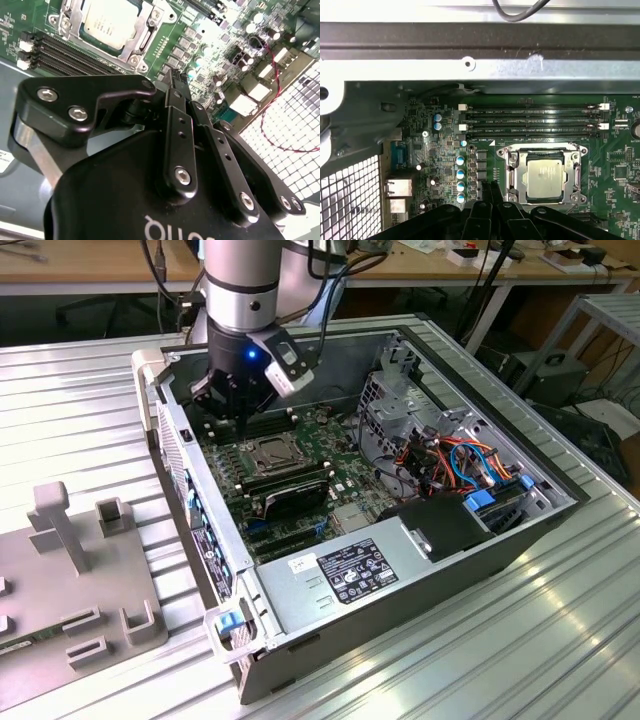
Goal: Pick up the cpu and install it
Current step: 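Install the first cpu locking lever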
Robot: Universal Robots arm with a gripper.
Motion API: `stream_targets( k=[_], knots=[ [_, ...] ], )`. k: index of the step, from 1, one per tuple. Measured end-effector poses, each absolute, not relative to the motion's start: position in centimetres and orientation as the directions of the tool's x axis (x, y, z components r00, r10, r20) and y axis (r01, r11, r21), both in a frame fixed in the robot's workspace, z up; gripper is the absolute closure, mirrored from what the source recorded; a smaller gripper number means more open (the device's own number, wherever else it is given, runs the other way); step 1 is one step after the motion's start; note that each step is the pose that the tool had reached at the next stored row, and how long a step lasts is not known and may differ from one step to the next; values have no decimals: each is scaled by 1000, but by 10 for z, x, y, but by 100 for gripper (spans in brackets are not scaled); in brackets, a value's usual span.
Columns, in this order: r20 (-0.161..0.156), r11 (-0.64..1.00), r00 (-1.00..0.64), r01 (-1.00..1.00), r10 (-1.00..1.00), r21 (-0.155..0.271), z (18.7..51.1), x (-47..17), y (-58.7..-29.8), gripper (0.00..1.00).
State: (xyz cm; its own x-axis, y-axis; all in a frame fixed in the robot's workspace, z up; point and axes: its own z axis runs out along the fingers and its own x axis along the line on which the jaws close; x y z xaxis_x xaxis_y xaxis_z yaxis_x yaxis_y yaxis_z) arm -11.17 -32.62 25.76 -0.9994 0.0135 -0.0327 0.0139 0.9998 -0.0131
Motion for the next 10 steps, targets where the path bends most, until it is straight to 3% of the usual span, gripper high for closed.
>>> stream_targets(
  k=[10],
  knots=[
    [-34,1000,-999,14,14,-13,260,-112,-317,89]
  ],
)
